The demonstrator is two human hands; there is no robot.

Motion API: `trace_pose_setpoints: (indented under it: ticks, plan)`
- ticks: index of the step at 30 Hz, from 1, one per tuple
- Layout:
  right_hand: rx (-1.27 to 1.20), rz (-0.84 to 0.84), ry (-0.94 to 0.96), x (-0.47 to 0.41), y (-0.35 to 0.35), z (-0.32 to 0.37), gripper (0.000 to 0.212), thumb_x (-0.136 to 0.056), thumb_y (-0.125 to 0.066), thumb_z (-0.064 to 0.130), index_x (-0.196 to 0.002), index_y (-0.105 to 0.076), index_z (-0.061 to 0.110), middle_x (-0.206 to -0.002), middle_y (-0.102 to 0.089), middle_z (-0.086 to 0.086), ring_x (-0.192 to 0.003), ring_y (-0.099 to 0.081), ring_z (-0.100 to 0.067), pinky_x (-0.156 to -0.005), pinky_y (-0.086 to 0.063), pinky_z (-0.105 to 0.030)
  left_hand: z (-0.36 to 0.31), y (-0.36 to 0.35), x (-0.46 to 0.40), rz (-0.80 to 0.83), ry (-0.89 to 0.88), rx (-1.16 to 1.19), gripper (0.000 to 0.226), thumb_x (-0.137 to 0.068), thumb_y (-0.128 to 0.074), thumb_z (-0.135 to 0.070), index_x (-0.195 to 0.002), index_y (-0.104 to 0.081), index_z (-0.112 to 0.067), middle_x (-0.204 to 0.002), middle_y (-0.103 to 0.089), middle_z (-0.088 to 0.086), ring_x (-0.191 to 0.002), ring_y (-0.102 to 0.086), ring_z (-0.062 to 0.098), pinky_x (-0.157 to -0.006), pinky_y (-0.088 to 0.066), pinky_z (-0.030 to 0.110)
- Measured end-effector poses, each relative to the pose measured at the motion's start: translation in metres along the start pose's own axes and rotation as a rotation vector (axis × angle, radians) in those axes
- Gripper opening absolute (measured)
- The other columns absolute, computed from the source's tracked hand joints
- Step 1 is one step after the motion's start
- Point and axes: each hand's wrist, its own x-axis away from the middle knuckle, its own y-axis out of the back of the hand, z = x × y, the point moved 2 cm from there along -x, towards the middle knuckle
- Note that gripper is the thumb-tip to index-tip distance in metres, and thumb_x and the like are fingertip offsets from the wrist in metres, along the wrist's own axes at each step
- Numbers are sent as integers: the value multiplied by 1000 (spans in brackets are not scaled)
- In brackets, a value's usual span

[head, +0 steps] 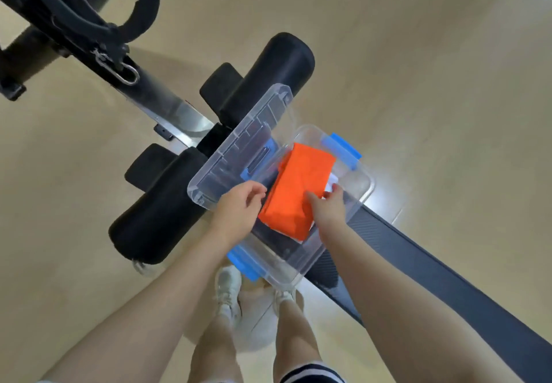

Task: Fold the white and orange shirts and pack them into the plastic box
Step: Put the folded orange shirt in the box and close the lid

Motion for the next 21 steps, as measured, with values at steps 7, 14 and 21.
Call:
trace_pose_setpoints:
  ticks: [7, 14, 21]
  plan:
    - [893, 108, 419, -6, -37, -21, 66, -91, -46, 9, -148, -13, 11, -159, 2, -11, -146, -5, -31, -117, -13, -39, 8, -9, -13, 100, -56, -75, 24, -93, -45, -8, -108, -63, -16, -105, -60, -8, -96, -55, 5, -79, -42, 3]
    - [811, 219, 316, -4, -37, -11, 50, -91, -44, 10, -140, -34, 4, -155, -16, -15, -139, -28, -34, -112, -25, -36, -5, 29, -41, -294, -428, -567, 33, -87, -48, -5, -119, -56, -6, -132, -51, 15, -124, -45, 31, -105, -39, 41]
    - [434, 27, 283, 31, 5, 38, 24, -90, -47, 8, -111, -59, 5, -119, -60, -15, -90, -54, -22, -86, -41, -30, -8, 55, -62, -87, 139, -382, 38, -98, -39, -28, -131, -40, -9, -123, -57, 14, -104, -57, 27, -80, -49, 37]
